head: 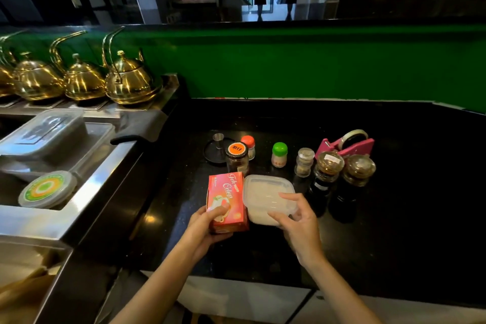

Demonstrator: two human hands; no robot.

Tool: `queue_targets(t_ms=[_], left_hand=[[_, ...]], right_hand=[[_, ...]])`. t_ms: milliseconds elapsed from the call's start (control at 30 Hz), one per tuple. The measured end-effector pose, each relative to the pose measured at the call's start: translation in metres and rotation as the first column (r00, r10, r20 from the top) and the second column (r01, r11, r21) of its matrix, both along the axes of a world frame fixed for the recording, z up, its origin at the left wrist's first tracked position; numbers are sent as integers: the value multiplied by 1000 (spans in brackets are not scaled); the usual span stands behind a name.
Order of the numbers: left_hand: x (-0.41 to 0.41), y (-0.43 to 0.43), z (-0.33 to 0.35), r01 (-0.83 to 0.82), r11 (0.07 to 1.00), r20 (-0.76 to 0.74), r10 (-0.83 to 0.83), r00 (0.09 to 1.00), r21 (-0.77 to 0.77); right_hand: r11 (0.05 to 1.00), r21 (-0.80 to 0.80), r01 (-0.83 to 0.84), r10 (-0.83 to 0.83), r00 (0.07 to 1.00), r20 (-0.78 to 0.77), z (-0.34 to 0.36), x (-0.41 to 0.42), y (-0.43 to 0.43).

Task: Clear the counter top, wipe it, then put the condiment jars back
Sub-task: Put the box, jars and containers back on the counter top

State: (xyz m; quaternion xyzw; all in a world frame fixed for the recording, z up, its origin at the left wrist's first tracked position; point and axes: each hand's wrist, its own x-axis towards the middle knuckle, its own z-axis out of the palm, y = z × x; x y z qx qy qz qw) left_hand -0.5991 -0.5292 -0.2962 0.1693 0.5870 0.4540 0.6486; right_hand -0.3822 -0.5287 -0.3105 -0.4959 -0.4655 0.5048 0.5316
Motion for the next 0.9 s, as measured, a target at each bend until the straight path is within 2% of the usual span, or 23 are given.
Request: queue_targets(t_ms=[133,367,533,633,767,900], left_hand=[[-2,-9,22,46,998,29,-48,998,51],[1,-26,71,57,984,15,-60,998,169],[1,-36,92,23,967,-33,-16,999,253],[-2,-39,102,1,961,-64,17,998,276],[-7,-34,120,-28,955,-67,50,996,295],[-27,-11,154,-11,956,-104,43,994,294]], right_hand=[[992,101,-71,75,997,-34,28,5,-6],[935,240,-261,244,965,99,87,10,-5],[893,342,-294,248,953,173,107,5,-6],[872,381,-308,266,951,159,117,1,-6],[896,332,-296,288,955,73,130,-6,4],[872,366,-326,327,943,59,154,-24,30]])
